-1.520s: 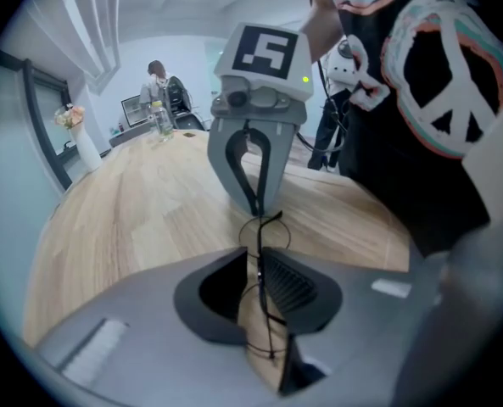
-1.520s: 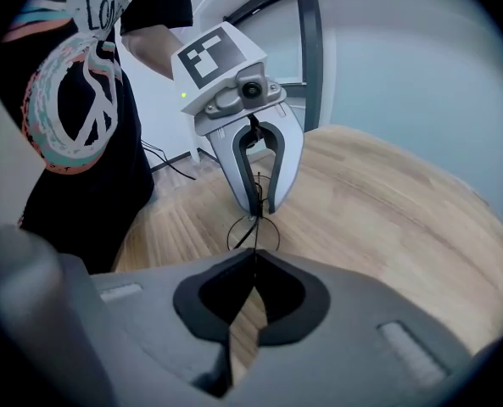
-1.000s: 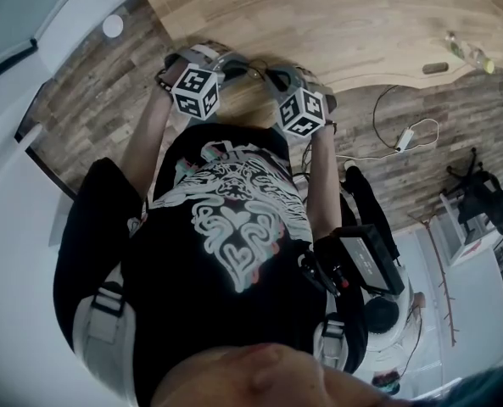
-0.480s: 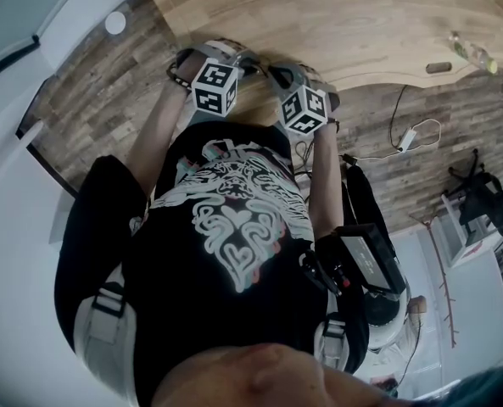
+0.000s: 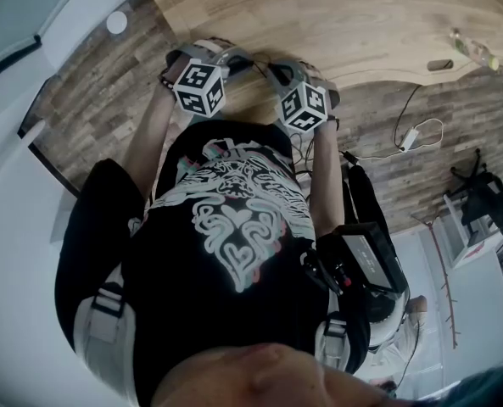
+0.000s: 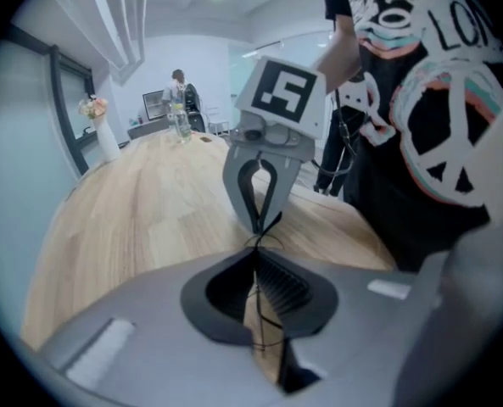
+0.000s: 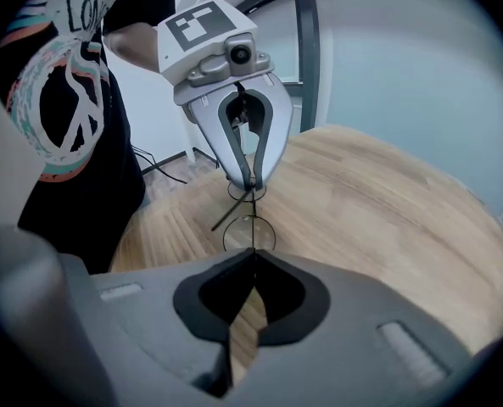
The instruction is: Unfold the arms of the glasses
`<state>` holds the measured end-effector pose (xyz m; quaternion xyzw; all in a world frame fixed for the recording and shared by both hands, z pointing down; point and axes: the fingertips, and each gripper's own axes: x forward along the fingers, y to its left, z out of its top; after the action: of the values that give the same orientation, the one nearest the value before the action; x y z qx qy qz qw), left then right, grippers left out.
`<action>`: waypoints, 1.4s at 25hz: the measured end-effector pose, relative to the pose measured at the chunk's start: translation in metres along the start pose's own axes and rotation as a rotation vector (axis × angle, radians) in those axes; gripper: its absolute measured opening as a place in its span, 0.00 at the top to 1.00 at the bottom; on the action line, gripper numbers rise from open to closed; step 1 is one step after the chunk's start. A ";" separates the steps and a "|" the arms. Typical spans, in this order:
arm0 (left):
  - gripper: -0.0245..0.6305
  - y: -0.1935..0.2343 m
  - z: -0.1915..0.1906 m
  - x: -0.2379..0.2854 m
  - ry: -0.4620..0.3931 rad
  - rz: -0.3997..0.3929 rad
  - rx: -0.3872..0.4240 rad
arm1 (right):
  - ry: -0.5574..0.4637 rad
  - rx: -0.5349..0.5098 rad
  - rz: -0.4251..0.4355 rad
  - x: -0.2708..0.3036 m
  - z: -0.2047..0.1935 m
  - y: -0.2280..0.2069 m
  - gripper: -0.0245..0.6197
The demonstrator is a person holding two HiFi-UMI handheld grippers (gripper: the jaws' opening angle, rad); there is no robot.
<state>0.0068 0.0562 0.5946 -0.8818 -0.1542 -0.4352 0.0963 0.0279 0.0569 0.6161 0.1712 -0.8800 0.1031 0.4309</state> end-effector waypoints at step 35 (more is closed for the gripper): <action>0.97 0.018 -0.021 -0.086 -0.536 0.268 -0.557 | 0.153 -0.114 -0.002 0.031 0.055 0.009 0.89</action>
<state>-0.0513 0.0165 0.5377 -0.9687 0.0659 -0.1987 -0.1338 -0.0330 0.0402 0.6074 0.1389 -0.8488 0.0653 0.5059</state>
